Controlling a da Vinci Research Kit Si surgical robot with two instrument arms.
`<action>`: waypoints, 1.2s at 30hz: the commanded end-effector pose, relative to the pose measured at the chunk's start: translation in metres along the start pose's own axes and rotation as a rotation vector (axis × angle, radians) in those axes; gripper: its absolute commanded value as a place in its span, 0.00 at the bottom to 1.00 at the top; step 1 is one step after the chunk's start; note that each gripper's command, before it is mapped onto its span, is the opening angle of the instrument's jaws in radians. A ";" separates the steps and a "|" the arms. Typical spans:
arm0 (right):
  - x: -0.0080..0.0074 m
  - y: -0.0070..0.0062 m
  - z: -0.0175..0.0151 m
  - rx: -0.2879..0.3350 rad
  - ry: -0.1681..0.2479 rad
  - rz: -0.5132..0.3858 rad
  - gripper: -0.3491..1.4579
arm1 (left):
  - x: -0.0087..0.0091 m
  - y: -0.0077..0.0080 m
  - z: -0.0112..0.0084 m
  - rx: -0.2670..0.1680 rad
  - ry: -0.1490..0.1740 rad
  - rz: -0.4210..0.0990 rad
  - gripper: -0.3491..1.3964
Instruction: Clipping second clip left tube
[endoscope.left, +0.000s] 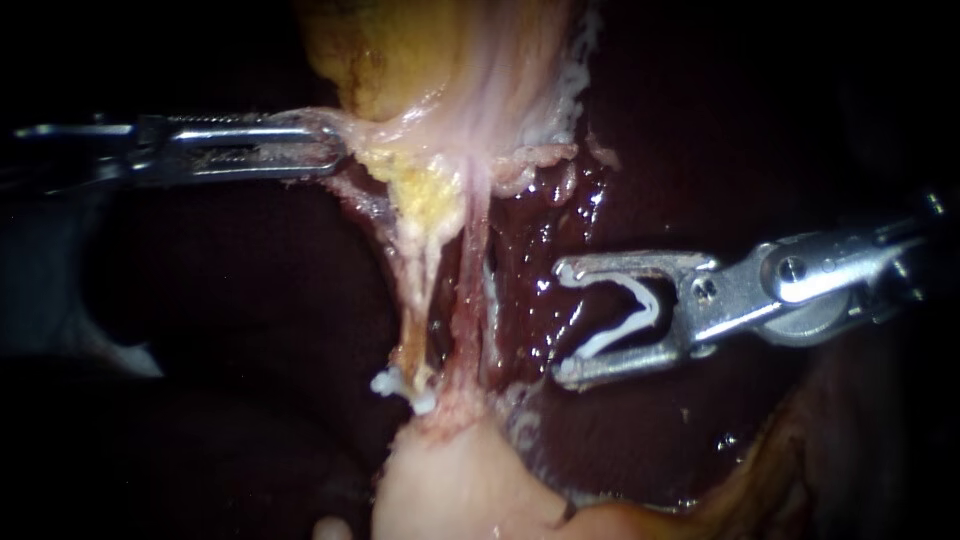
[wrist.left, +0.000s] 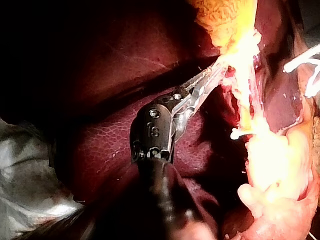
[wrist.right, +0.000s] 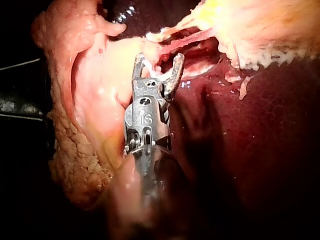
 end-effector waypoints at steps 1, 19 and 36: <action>0.0000 0.0000 0.0000 0.000 0.000 0.000 0.47 | 0.0002 0.0001 -0.0003 -0.004 -0.001 -0.002 0.00; 0.0003 -0.0008 0.0015 0.028 0.009 -0.005 0.47 | 0.0047 0.0019 -0.0071 0.000 0.034 -0.041 0.00; 0.0006 -0.0025 0.0116 0.063 0.056 0.105 0.47 | 0.0042 0.0020 -0.0067 0.004 0.037 -0.038 0.00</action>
